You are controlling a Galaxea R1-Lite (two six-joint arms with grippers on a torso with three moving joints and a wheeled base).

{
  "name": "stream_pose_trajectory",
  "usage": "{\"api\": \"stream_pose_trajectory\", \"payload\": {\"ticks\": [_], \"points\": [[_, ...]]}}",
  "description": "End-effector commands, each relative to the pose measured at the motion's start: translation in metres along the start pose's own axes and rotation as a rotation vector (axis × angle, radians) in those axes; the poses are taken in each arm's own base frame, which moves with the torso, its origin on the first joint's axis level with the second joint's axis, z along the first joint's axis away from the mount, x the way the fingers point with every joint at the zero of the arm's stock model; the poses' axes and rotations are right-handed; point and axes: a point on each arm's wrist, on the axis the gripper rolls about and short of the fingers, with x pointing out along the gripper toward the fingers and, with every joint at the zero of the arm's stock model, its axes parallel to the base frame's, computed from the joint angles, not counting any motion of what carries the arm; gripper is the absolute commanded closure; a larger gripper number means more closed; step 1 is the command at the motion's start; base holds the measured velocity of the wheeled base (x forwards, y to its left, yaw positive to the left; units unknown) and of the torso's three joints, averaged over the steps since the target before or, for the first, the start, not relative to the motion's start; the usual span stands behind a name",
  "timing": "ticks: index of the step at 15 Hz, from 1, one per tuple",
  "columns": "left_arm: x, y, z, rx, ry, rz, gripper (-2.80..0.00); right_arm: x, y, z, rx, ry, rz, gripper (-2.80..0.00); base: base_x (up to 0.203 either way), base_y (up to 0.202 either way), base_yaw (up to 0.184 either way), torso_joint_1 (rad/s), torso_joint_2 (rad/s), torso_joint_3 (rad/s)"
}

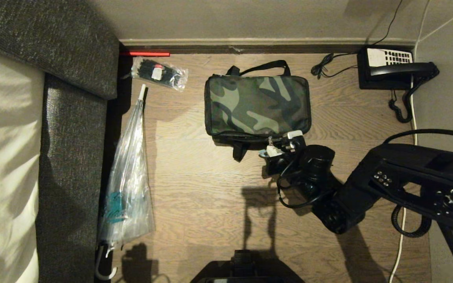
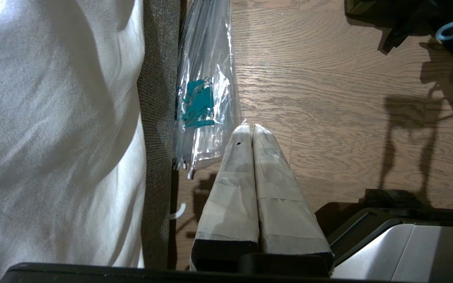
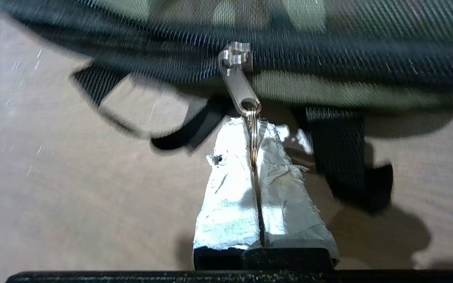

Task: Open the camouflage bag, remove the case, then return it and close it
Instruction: Open the top of the storage box

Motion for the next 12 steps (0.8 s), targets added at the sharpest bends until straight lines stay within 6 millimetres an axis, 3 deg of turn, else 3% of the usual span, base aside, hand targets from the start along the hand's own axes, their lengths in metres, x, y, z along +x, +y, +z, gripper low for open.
{"api": "stream_pose_trajectory", "payload": {"ticks": [1, 12], "points": [[0.000, 0.000, 0.000, -0.001, 0.002, 0.000, 0.00, -0.012, -0.003, 0.010, -0.001, 0.003, 0.007, 0.00, 0.000, 0.000, 0.000, 0.000, 0.00, 0.000], [0.000, 0.000, 0.000, 0.000, 0.001, 0.000, 0.00, -0.028, -0.022, 0.024, 0.001, 0.014, -0.025, 0.00, 0.000, 0.000, 0.000, 0.000, 0.00, 0.000]]}}
